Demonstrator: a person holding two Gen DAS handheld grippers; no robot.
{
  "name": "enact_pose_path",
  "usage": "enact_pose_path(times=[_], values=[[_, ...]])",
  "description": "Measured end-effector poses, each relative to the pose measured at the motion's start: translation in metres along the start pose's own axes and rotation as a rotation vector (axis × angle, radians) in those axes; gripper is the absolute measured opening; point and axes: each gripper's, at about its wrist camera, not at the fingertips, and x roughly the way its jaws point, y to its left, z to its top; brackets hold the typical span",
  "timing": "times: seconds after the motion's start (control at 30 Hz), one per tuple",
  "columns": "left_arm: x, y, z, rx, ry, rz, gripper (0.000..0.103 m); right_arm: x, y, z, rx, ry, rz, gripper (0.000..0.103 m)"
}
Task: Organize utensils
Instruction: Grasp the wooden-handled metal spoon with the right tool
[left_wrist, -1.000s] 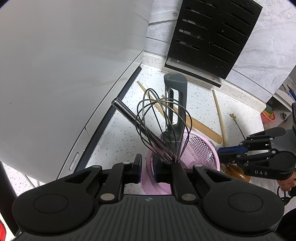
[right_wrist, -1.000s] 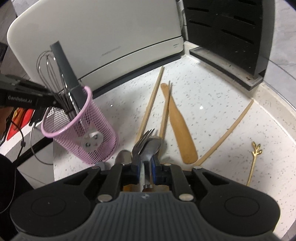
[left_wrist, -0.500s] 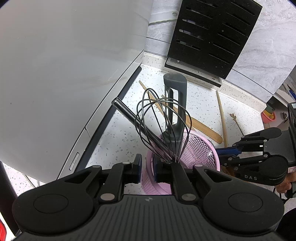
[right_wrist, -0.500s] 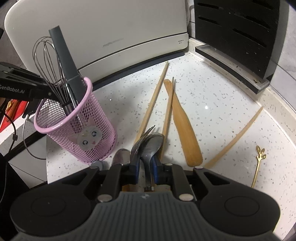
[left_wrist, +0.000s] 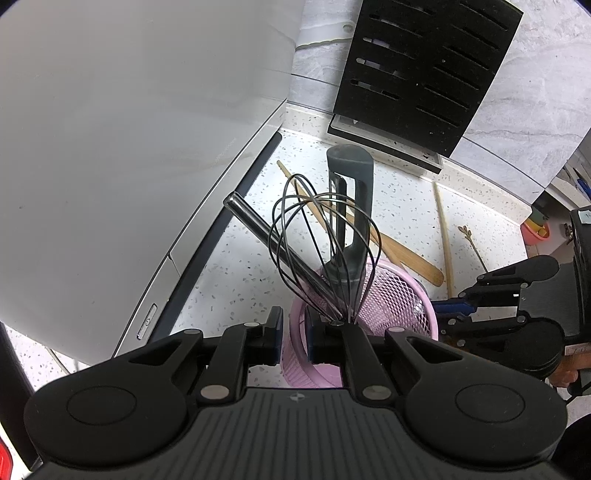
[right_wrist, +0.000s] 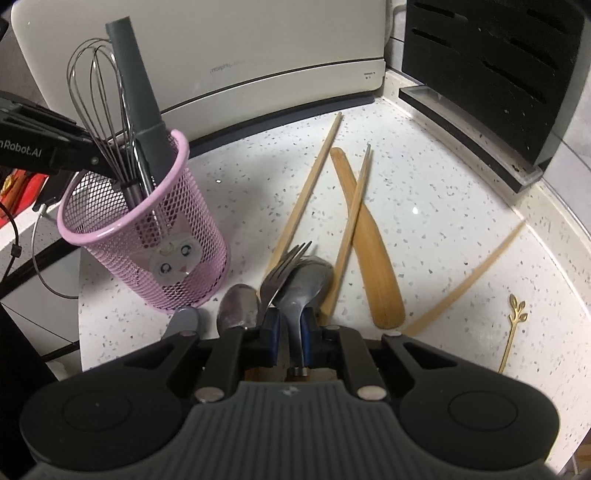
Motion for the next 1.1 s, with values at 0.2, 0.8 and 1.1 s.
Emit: enact_pose_path(times=[0.2,0.8,1.1], values=[[0.000,0.001,0.000,-0.002,-0.001,-0.003,0.013,-0.006,0.000,-0.003,0.005,-0.011,-0.007,0.003],[-0.001,0.000,0.000,0.000,0.000,-0.001,0.013,-0.043,-0.009,-0.006,0.061,-0.118,0.038,0.000],[0.000,-0.001,0.000,0.001,0.002,-0.001,0.013,-0.057,-0.012,-0.009,0.076,-0.151,0.053,0.000]])
